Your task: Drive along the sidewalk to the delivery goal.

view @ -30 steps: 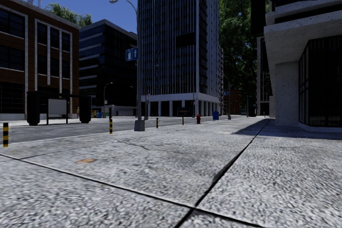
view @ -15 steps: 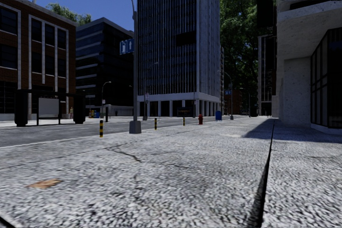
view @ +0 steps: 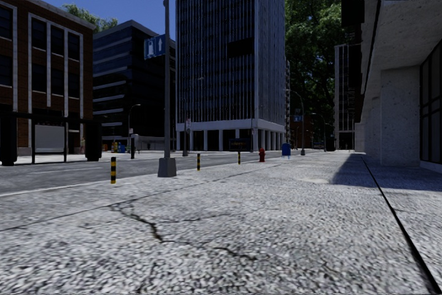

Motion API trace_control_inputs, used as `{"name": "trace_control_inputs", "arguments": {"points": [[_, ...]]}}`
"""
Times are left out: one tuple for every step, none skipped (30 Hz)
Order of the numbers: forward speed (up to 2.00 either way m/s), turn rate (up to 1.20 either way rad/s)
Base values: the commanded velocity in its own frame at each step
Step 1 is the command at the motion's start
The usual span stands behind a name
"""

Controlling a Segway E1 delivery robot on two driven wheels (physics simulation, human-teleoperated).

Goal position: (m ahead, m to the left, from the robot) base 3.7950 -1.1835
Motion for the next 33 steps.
{"name": "trace_control_inputs", "arguments": {"points": [[2.0, -0.23], [2.0, -0.25], [2.0, -0.25], [2.0, -0.25], [2.0, -0.26], [2.0, -0.28], [2.0, -0.3], [2.0, -0.3], [2.0, -0.3], [2.0, -0.32], [2.0, -0.34], [2.0, -0.34], [2.0, -0.35], [2.0, -0.35], [2.0, -0.35], [2.0, -0.36], [2.0, -0.38], [2.0, -0.39], [2.0, -0.39], [2.0, -0.39], [2.0, -0.4], [2.0, -0.4], [2.0, -0.4], [2.0, -0.4], [2.0, -0.4], [2.0, -0.4], [2.0, -0.4], [2.0, -0.4], [2.0, -0.4], [2.0, -0.4], [2.0, -0.4], [2.0, -0.4], [2.0, -0.4]]}}
